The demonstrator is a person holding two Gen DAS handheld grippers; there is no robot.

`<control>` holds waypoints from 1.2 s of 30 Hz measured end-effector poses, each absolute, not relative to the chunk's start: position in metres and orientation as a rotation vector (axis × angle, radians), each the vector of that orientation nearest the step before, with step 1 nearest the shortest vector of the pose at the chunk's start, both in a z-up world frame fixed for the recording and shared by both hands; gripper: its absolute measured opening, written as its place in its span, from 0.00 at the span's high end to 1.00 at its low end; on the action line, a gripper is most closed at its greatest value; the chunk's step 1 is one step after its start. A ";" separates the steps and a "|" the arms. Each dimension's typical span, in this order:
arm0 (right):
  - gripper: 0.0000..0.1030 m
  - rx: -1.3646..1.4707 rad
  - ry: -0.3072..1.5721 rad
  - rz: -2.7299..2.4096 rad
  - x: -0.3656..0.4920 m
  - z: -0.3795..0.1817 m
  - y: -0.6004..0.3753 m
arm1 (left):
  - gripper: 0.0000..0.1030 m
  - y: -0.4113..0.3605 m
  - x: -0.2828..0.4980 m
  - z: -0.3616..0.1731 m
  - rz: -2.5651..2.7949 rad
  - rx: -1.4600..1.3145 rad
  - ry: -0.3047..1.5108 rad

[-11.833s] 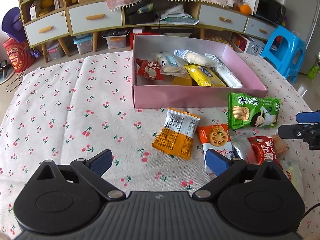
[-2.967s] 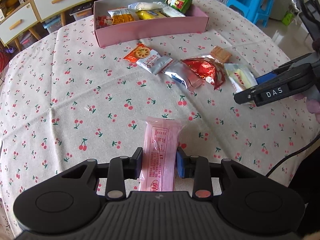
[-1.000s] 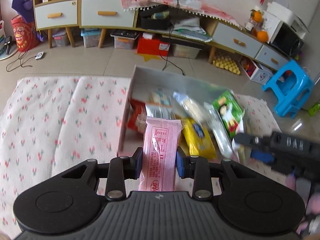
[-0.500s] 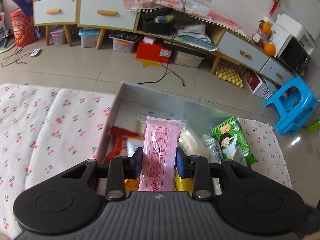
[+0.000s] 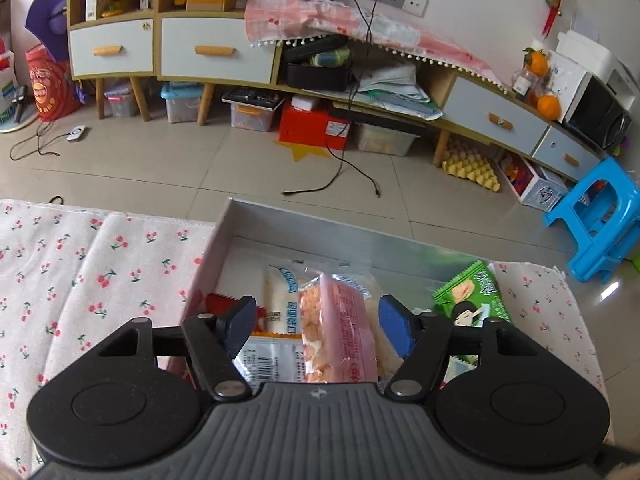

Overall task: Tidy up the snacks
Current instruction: 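Release both snacks into the pink box and open both tools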

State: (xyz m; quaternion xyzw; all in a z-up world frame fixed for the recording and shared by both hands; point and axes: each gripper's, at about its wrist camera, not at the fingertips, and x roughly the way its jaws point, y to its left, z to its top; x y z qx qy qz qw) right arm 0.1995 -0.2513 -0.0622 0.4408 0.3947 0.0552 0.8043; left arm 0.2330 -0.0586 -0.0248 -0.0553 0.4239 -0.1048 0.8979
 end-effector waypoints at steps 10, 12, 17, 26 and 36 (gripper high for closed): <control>0.29 0.872 0.853 0.129 0.196 -0.047 -0.249 | 0.27 -0.056 0.221 -0.014 -0.215 -0.079 0.871; 0.29 0.864 0.849 0.131 0.194 -0.043 -0.248 | 0.26 -0.055 0.215 -0.012 -0.224 -0.061 0.867; 0.28 0.797 0.857 0.141 0.190 -0.031 -0.243 | 0.20 -0.048 0.198 -0.006 -0.246 -0.035 0.865; 0.21 0.643 0.863 0.200 0.176 -0.009 -0.223 | 0.11 -0.027 0.166 -0.004 -0.252 -0.020 0.868; 0.19 0.401 0.915 0.212 0.153 0.001 -0.199 | 0.04 -0.003 0.129 -0.014 -0.233 -0.009 0.939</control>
